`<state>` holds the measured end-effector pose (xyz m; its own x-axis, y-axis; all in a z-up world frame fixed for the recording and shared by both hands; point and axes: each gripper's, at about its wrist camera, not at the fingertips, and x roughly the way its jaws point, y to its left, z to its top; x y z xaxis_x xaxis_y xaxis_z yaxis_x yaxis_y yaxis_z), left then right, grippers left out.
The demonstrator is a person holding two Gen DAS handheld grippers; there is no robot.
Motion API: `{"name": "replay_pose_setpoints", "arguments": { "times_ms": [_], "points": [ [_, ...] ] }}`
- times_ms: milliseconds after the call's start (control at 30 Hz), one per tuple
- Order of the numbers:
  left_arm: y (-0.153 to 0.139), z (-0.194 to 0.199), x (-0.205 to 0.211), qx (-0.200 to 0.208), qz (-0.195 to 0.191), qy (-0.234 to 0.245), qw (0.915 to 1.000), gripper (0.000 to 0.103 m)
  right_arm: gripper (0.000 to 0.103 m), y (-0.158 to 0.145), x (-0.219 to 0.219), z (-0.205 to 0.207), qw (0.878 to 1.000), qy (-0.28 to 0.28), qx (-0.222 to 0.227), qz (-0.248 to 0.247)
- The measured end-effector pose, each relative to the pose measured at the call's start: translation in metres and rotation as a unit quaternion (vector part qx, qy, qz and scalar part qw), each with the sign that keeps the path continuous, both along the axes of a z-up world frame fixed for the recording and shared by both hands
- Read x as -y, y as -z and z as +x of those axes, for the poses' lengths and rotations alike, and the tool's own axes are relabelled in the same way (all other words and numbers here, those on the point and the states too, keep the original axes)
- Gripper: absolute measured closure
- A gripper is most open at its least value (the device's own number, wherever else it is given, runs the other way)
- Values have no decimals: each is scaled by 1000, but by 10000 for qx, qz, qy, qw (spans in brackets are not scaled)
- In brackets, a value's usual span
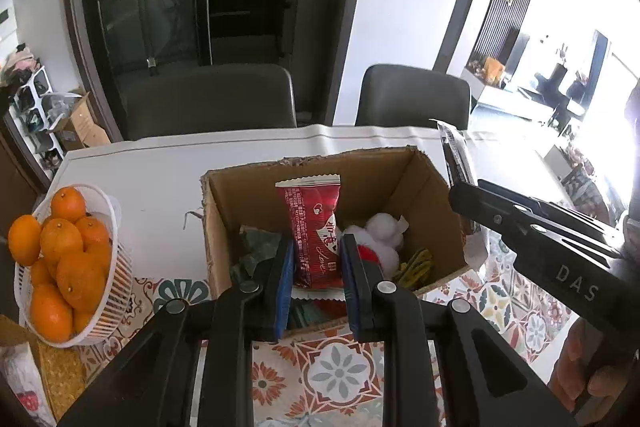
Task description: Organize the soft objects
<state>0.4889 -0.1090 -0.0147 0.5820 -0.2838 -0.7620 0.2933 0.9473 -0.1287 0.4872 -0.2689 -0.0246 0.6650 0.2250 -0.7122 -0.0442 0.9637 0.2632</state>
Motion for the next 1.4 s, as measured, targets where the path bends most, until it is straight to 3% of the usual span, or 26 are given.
{"name": "replay_pose_setpoints", "arguments": {
  "times_ms": [133,200,233,267,333,433,767,867,1033,1400],
  "points": [
    [9,12,5,-142,112,44,9998,78,77,10,2,13,9999,9,-149,-3],
    [13,17,6,-157,178,-12,9997,63,70,13,2,17,9997,23,-223,-29],
    [13,19,6,-150,198,-40,9997,50,65,14,2,18,9997,70,-224,-83],
    [14,20,6,-138,229,-80,9996,46,58,14,3,19,9996,124,-237,-125],
    [14,21,4,-66,317,-202,9993,46,52,14,5,19,9993,215,-254,-174],
    [11,16,1,33,414,-338,9986,38,51,12,4,13,9985,321,-268,-367],
    [-19,-60,-27,779,596,-899,9911,6,29,-21,-10,-68,9933,742,240,-852],
    [-34,-91,-34,1130,672,-977,9865,0,21,-36,-18,-98,9912,816,471,-931],
    [-59,-144,-48,1645,709,-1005,9787,0,10,-61,-33,-147,9878,857,845,-992],
    [-84,-236,-84,2081,642,-892,9719,0,9,-84,-72,-241,9809,1017,1291,-1038]
  ]
}}
